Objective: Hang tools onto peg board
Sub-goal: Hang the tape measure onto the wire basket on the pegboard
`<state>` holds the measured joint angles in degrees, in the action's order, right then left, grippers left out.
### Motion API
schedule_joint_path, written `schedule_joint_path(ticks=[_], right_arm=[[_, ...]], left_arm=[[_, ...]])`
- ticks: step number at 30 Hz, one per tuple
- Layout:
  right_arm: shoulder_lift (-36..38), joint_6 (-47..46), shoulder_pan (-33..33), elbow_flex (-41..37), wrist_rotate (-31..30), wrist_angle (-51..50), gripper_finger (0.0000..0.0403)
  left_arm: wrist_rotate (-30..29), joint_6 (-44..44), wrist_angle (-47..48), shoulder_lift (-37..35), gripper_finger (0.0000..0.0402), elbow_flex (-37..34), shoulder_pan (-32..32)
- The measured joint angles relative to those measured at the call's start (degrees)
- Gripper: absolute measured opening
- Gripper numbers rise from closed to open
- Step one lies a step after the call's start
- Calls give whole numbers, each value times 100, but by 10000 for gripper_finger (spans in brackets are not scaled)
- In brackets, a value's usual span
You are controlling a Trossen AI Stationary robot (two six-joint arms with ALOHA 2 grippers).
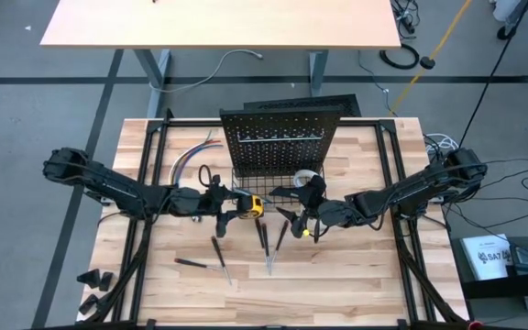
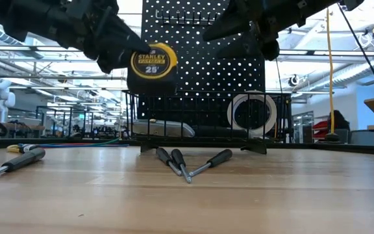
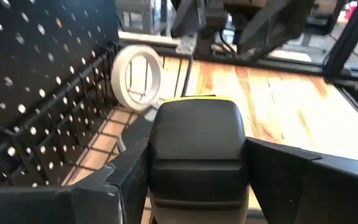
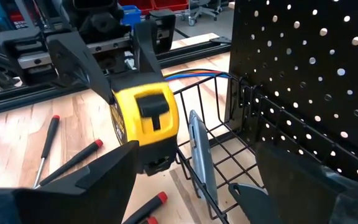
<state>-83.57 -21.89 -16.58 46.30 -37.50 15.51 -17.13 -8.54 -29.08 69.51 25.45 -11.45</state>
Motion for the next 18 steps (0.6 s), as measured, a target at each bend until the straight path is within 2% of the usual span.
schedule_joint_path(ticks=[18], right_arm=[[-2,-121,0,-2,32,76,313]], left_arm=[[92,-11,496,28,221,0,22]])
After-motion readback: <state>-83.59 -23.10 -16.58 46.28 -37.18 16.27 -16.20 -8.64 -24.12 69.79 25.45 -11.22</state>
